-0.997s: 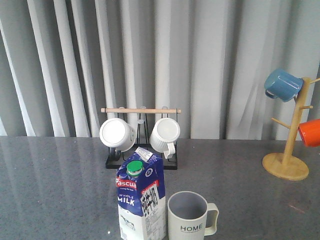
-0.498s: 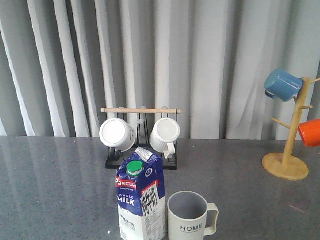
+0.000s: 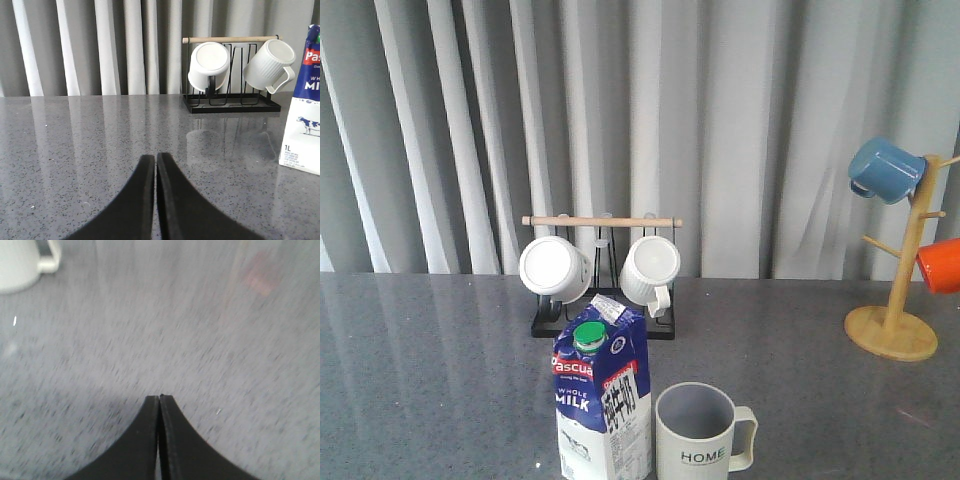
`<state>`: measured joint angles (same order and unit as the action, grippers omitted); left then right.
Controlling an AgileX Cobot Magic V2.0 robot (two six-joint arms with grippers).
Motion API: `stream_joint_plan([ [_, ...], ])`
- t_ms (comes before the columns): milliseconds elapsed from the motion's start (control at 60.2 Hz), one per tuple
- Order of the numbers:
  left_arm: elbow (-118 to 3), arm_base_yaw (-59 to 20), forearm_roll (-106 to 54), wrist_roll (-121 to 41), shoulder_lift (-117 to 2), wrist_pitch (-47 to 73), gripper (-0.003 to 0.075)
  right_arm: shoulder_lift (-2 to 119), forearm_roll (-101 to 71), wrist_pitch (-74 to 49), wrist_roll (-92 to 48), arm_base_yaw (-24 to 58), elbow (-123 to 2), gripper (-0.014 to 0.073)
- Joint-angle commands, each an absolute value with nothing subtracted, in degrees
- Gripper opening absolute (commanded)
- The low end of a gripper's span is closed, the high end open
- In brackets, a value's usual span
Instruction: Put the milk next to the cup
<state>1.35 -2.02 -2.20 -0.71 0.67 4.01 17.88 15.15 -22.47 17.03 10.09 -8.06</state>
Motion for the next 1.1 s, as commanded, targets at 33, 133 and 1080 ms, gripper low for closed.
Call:
stream_joint_plan([
  [33, 0.0, -1.9, -2.9, -0.7, 1.3, 0.0, -0.0006, 9.5, 19.4, -10.8, 20.3, 8.8, -4.4, -0.0004],
  [133, 0.0, -1.9, -2.9, -0.7, 1.3, 0.0, -0.0006, 5.3, 22.3, -10.7, 21.7, 8.8, -2.6, -0.0004],
  [1080, 0.0, -1.9, -2.9, -0.7, 1.3, 0.0, -0.0006, -1.4, -7.0, -2.4, -10.1, 1.7, 2.2, -0.0001],
])
